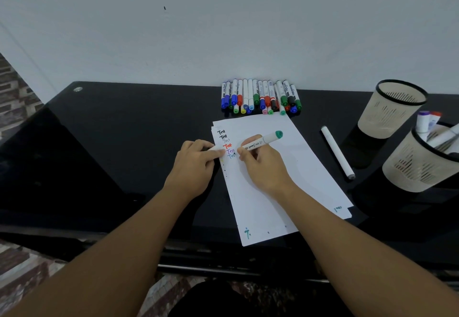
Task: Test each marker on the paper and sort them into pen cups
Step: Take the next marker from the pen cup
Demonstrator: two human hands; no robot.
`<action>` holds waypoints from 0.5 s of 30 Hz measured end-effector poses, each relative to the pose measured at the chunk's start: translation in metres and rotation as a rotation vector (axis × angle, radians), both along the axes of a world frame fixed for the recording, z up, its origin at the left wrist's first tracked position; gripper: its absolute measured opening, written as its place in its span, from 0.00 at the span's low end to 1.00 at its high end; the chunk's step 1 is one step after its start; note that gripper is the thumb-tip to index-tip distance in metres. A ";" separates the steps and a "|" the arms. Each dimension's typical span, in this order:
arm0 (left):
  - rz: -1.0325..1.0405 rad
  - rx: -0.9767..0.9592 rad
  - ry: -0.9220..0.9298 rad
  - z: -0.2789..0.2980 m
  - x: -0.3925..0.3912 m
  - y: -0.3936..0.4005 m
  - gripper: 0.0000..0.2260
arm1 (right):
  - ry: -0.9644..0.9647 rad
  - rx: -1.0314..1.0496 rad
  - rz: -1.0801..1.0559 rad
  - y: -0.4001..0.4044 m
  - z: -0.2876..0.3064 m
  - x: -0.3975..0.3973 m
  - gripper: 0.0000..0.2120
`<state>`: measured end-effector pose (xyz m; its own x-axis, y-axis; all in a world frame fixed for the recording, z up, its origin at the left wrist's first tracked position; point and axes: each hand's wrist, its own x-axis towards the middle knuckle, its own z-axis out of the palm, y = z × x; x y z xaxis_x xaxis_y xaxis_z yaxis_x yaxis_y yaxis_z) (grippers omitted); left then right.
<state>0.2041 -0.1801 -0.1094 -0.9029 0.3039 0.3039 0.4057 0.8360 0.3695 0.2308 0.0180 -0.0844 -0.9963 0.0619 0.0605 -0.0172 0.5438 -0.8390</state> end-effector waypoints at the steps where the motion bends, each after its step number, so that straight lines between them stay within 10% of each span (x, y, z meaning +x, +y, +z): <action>1: 0.000 0.002 0.002 0.000 0.000 0.000 0.15 | 0.001 0.015 0.006 0.000 0.000 0.000 0.06; 15: -0.015 0.082 0.058 0.004 0.008 0.000 0.15 | 0.009 0.018 -0.009 0.000 0.002 0.003 0.05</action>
